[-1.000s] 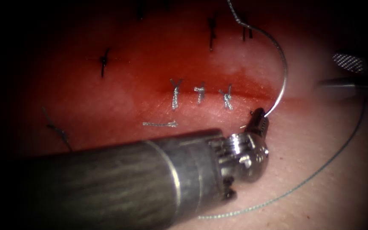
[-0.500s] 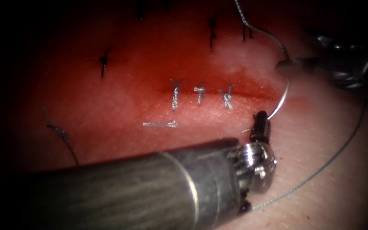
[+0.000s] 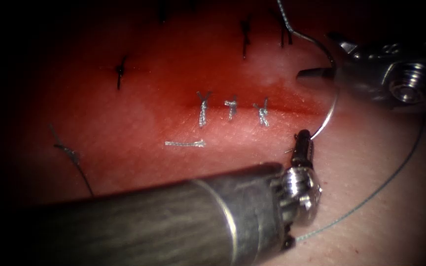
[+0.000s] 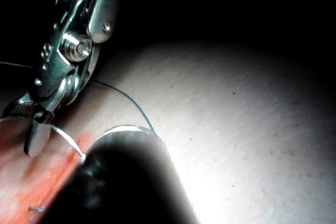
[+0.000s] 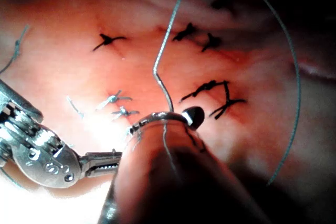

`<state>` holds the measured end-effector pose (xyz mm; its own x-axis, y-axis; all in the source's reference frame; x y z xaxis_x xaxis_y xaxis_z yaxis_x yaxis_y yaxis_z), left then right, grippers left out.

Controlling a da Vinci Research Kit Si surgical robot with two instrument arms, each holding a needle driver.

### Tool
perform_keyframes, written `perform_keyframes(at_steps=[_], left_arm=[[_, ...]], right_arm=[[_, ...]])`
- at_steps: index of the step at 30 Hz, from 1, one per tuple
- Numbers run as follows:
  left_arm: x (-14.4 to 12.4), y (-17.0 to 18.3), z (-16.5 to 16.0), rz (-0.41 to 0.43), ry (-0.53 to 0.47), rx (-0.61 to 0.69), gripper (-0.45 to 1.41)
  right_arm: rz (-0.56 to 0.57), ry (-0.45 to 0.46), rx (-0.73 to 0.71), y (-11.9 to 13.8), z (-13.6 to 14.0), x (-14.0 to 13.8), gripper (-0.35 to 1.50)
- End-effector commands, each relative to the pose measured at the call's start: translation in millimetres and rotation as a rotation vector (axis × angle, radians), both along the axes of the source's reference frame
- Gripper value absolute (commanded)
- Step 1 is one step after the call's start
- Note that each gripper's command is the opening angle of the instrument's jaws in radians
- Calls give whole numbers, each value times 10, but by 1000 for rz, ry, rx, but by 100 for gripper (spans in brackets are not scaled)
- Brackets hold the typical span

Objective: Wound Closure

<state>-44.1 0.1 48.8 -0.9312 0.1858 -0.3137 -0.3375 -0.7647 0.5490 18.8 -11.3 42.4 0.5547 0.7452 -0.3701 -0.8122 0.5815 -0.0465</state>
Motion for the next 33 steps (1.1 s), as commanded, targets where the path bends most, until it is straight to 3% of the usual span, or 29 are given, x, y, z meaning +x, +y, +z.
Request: perform_keyframes(at_steps=[1, 2, 4, 7, 8, 9, 11, 12, 16, 19, 23, 27, 31, 33], left_arm=[[-6, 4, 4, 3, 3, -2, -45], [-6, 4, 4, 3, 3, -2, -45], [-7, 4, 4, 3, 6, -7, -45], [-7, 6, 3, 49, 47, -16, 21], [-5, 9, 2, 62, 56, -15, 69], [-4, 12, 0, 67, 58, -12, 88], [-1, 17, -3, 68, 52, -6, 83], [4, 23, -10, 83, 5, -5, 86], [30, 31, -38, 89, -375, 170, 86], [43, 38, -51, 84, -553, 255, 86], [61, 50, -61, 59, -763, 370, 84], [69, 59, -59, 54, -854, 421, 84], [71, 59, -46, 66, -887, 492, 76], [71, 54, -32, 108, -887, 558, 41]], right_arm=[[-3, 4, 2, 4, 3, 11, 42], [-11, 6, 1, 3, 3, 11, -35], [0, -3, -10, 2, 2, 11, -35], [0, -5, -18, 3, 2, 8, -35], [9, 4, -29, 5, 1, 5, -35], [16, 16, -38, 6, 1, 3, -35], [16, 45, -56, 10, 0, -3, -35], [15, 123, -77, 15, -2, -11, -35], [-28, 418, -117, 31, -10, -41, -35], [-75, 590, -160, 37, -11, -52, -35], [-171, 741, -157, 41, -7, -60, -35], [-279, 849, -144, 41, 4, -60, -35], [-352, 890, -177, 37, 16, -54, -35], [-378, 907, -264, 39, 21, -51, -35]])
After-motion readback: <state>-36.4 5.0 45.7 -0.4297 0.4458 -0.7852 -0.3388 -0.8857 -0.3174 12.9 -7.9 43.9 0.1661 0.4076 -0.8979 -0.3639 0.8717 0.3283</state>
